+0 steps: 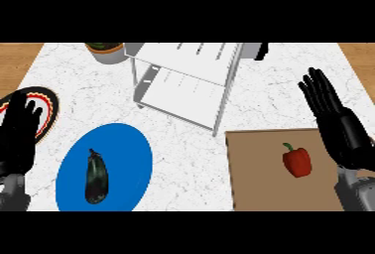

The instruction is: Pick the bell pepper from the tray and place it in the tiered basket

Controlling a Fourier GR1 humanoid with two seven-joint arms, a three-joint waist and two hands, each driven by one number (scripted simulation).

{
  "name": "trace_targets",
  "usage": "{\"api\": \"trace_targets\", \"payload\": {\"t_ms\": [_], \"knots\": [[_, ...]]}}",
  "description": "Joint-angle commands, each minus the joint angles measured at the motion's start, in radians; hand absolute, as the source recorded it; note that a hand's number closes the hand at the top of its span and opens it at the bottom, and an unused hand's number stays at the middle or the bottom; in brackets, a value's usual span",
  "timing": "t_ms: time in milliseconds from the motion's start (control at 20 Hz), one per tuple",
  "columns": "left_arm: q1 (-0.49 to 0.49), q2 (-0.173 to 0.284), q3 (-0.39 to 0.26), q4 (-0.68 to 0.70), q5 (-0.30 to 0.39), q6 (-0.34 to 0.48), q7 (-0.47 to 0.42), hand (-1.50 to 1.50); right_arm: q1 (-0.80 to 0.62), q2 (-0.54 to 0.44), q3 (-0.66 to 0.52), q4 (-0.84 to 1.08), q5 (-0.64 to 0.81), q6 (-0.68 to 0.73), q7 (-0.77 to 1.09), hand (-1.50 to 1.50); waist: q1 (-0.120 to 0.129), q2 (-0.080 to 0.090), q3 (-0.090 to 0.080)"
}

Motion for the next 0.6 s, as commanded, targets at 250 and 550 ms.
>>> {"api": "trace_targets", "payload": {"t_ms": [250, 550], "knots": [[0.154, -0.057, -0.233, 0.066, -0.185, -0.030, -0.084, 0.00, 0.042, -0.190, -0.283, -0.004, 0.109, -0.152, -0.052, 1.50, -0.047, -0.002, -0.028], [0.194, -0.093, -0.266, 0.086, -0.177, -0.060, -0.122, 0.00, 0.207, 0.077, -0.476, 0.073, 0.073, -0.539, -0.066, -1.50, -0.039, -0.004, -0.026]]}}
